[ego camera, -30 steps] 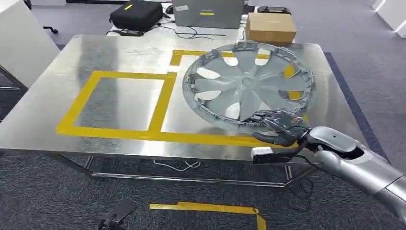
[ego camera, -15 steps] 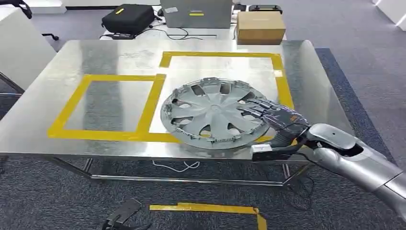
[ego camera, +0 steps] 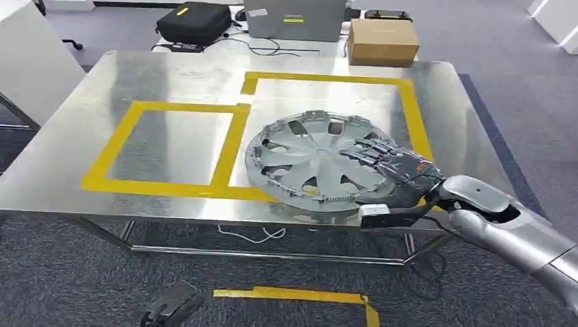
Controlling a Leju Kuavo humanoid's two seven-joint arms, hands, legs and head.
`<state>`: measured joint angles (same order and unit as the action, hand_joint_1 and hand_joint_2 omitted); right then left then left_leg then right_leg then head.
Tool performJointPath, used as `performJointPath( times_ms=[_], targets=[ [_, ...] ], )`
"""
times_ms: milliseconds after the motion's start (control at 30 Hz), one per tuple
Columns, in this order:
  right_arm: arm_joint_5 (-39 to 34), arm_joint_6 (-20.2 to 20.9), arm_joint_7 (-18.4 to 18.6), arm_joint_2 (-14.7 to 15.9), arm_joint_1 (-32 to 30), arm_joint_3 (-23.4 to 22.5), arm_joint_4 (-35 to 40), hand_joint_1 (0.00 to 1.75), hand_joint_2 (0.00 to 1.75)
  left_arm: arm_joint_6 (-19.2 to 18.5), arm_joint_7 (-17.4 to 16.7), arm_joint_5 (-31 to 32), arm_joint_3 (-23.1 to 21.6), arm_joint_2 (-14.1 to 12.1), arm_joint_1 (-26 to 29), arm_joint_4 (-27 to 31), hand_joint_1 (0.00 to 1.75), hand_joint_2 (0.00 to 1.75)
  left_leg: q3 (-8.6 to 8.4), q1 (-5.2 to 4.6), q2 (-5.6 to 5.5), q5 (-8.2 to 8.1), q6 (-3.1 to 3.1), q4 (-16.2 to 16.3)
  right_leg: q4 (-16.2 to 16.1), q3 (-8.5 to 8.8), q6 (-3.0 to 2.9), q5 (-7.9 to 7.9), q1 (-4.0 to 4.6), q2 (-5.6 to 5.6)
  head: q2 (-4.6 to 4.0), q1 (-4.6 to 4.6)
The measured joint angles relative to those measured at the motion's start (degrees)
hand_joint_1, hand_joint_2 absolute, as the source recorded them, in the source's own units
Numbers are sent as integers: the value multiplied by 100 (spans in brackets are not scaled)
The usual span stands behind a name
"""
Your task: Take the parts from the cabinet and place them on the table.
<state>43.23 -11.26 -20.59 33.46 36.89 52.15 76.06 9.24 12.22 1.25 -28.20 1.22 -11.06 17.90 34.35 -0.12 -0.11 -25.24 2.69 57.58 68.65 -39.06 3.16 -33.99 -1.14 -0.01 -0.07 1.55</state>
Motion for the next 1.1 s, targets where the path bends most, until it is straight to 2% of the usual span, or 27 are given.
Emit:
performJointPath(
  times_ms=[33,67,100,133,200,233,333,367,400,433,467,533,567,600,633,667,700,733,767,800,867,900,933,967,1033,1067,1100],
  targets=[
    [2,2,-4,0,-29,9,0,0,0,-19,2,0,0,4,6,-2,0,0,14,-8,0,3,4,3,435,-195,18,-176,0,0,0,-2],
    [2,4,-4,0,-46,15,0,0,0,-35,2,0,0,4,17,-2,0,0,33,-13,0,9,6,14,657,-299,25,-211,1,1,0,0],
    [2,4,-4,0,-52,15,0,0,0,-39,2,0,0,9,26,0,0,0,46,-14,-1,11,4,29,588,-253,24,-111,1,0,0,-2],
    [2,7,-4,-2,-50,15,0,0,0,-41,2,2,2,13,28,-2,0,0,56,-13,-1,11,3,47,261,-70,25,103,0,-2,0,-2],
    [2,7,-4,0,-31,0,0,0,0,-41,7,2,2,20,21,0,0,0,62,-10,-2,4,-7,86,-776,500,10,580,-6,-10,0,2],
    [2,7,-4,-2,-20,-7,0,0,0,-41,7,2,4,17,16,-2,0,0,88,-29,-6,7,-41,102,-1018,639,-3,480,0,-7,-2,-4],
    [11,0,2,-4,-35,-15,0,0,0,-41,13,9,4,17,20,-2,0,0,166,-49,-10,91,-148,128,-1023,606,-92,587,34,9,0,0],
    [9,-7,2,-4,-43,-22,0,0,0,-44,13,11,4,15,24,-2,0,0,169,-50,-11,109,-175,133,-1025,594,-126,610,29,8,-2,-6],
    [7,-15,2,-4,-43,-22,0,0,0,-44,13,13,4,-4,20,-2,0,0,189,-48,-19,78,-193,152,-1067,579,-189,658,-24,-14,0,2],
    [9,-22,4,-4,-40,-28,0,0,0,-46,13,13,4,-4,20,-2,0,0,242,-44,-17,-117,-240,272,-1066,547,-236,699,-22,-22,0,-13],
    [4,-31,4,-4,-40,-39,0,0,0,-52,13,15,4,-4,16,-2,0,0,353,-27,-16,-414,-283,599,-1066,494,-273,735,-25,-27,0,-48],
    [4,-37,4,-4,-53,-39,0,0,0,-55,13,20,4,2,18,-2,0,0,652,11,-12,-958,-337,1558,-1063,374,-283,824,-12,-34,0,-52],
    [4,-37,4,-4,-60,-39,0,0,0,-61,13,22,4,7,23,-2,0,0,711,17,-12,-1096,-347,1863,-1060,309,-278,869,-8,-35,0,-52],
    [4,-37,4,-4,-74,-41,0,0,0,-61,11,22,4,7,26,-2,0,0,657,18,-12,-1108,-348,1899,-1057,248,-269,915,-5,-34,0,-57],
    [4,-37,4,-4,-87,-42,0,0,0,-61,9,24,4,7,24,-2,0,0,468,18,-12,-1010,-336,1690,-1057,188,-258,967,-2,-32,0,-52],
    [4,-39,6,-4,-93,-46,0,0,0,-61,7,35,4,7,21,-2,0,0,154,17,-13,-837,-311,1233,-1057,133,-248,1019,1,-28,0,-55],
    [2,-42,4,-4,-91,-55,0,0,0,-61,7,46,4,7,13,0,0,0,-247,12,-13,-655,-270,623,-1057,88,-239,1075,2,-23,0,-55],
    [2,-48,7,-4,-90,-74,4,0,0,-61,7,46,4,2,-6,-2,0,0,-590,2,-16,-577,-223,124,-1056,70,-223,1125,1,-25,0,-57],
    [0,-61,7,-2,-97,-96,4,0,0,-59,4,48,4,-4,-27,0,0,0,-627,-27,-11,-615,-215,-21,-1054,36,-182,1165,33,-22,0,-46],
    [-2,-68,11,-2,-93,-94,4,0,0,-59,4,55,4,2,-33,0,0,0,-575,-34,-17,-553,-195,-17,-1073,31,-148,1215,14,-31,0,-35],
    [-2,-74,11,-7,-114,-77,4,0,0,-59,0,55,4,2,-20,0,0,0,-529,-69,-18,-484,-117,10,-1148,40,-69,1331,-11,-38,0,-35],
    [-2,-77,11,-2,-126,-81,4,0,0,-59,0,55,4,11,-19,0,0,0,-494,-47,-10,-362,-68,-54,-1192,7,-24,1394,-5,-32,0,-35],
    [-4,-79,13,-2,-123,-79,2,0,0,-59,0,55,4,9,-33,0,0,0,-432,-17,16,-265,-40,-94,-1134,-61,-10,1222,-16,-13,0,-28],
    [-4,-77,13,0,-124,-81,2,0,0,-59,-2,55,4,2,-36,0,0,0,-335,-16,17,-190,12,-104,-907,-197,5,846,-9,-12,0,-7],
    [-7,-79,13,0,-129,-81,0,0,0,-59,-2,57,7,13,-30,0,0,0,-156,-26,26,-52,33,-96,-19,-390,43,163,-10,-10,0,-2],
    [-7,-79,13,0,-141,-77,-2,0,0,-61,-2,57,7,13,-30,0,0,0,-60,-32,26,16,34,-93,401,-459,57,-12,-9,-9,0,-7],
    [-9,-85,20,0,-163,-77,-4,0,0,-68,-4,57,4,15,-22,0,0,0,36,-36,26,84,29,-88,663,-457,63,-14,-9,-9,0,0]
  ],
)
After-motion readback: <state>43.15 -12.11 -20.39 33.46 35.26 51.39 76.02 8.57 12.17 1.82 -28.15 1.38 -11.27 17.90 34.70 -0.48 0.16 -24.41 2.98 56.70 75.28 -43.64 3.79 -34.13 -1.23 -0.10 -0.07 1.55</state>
